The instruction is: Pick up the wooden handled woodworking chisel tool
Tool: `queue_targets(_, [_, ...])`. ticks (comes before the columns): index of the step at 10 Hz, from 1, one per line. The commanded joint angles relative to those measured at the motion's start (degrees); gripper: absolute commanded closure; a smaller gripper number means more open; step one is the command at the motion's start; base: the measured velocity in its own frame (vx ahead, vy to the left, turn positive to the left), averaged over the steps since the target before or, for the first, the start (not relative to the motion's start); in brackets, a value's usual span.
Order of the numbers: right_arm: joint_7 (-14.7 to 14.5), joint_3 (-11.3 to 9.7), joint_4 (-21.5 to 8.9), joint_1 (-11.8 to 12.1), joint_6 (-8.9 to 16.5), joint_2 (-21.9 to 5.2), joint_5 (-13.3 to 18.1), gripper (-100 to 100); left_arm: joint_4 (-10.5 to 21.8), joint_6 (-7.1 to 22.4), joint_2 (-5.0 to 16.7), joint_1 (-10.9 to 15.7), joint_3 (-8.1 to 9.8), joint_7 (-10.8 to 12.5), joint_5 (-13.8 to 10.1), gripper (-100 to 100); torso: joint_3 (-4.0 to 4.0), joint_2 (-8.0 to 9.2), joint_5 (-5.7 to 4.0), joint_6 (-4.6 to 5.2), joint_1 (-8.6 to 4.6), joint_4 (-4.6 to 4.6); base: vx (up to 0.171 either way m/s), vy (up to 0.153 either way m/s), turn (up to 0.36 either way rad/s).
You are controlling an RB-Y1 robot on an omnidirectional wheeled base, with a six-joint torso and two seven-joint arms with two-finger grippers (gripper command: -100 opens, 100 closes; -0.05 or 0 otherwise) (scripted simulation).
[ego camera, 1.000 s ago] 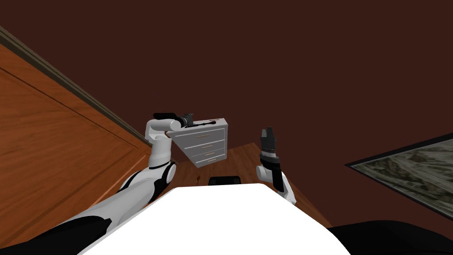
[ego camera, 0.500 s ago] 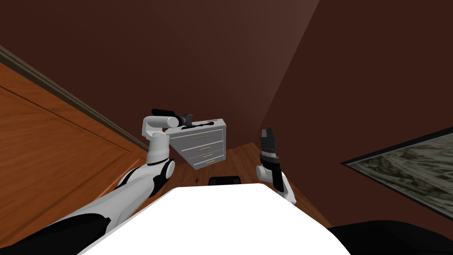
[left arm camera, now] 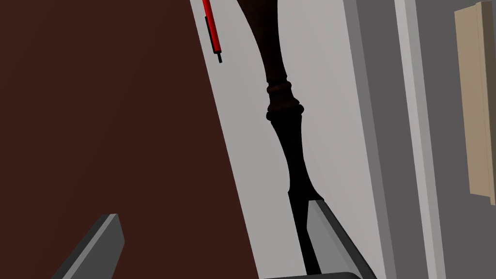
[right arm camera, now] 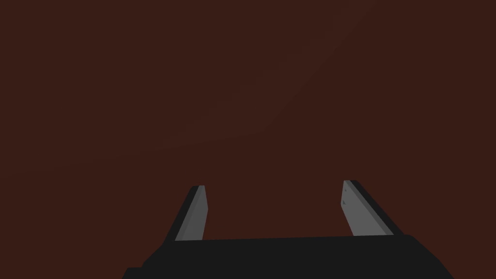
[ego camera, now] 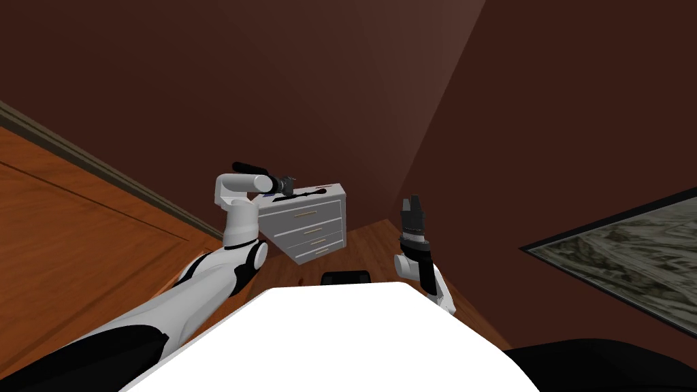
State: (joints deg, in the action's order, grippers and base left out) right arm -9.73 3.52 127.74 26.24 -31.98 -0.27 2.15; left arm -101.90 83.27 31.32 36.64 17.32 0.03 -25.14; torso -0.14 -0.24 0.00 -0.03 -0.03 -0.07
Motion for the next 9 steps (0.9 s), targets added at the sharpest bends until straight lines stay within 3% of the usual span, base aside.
queue_targets(1, [0.0, 0.0, 0.0, 0.0, 0.0, 0.0, 0.0, 0, 0.3, 1.7, 0.2, 0.2, 0.14, -0.2, -0.2, -100, 0.0, 0.0, 0.0, 0.0, 0.0, 0.0, 0.027, -0.004, 0.002])
queue_targets(9, [0.0, 0.0, 0.0, 0.0, 0.0, 0.0, 0.0, 0, 5.5, 14.6, 3.6, 3.8, 1.0, -2.9, -1.7, -100, -0.02, -0.05, 0.01, 0.01, 0.04, -0.01, 0.062, 0.001, -0.067])
